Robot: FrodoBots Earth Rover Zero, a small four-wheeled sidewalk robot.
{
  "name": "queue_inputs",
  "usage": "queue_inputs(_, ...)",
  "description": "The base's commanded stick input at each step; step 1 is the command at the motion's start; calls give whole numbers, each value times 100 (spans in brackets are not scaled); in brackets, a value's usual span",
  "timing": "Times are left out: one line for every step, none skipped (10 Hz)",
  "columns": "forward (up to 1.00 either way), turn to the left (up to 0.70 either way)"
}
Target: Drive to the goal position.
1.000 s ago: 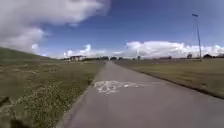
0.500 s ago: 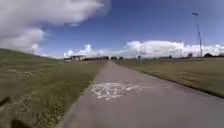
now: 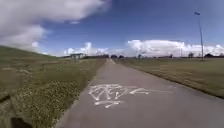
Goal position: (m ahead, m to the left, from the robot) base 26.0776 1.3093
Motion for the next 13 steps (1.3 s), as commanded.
queue_inputs(70, 0)
queue_inputs(70, 0)
queue_inputs(70, 0)
queue_inputs(70, 0)
queue_inputs(70, 0)
queue_inputs(70, 0)
queue_inputs(70, 0)
queue_inputs(70, 0)
queue_inputs(70, 0)
queue_inputs(70, 0)
queue_inputs(70, 0)
queue_inputs(70, 0)
queue_inputs(70, 0)
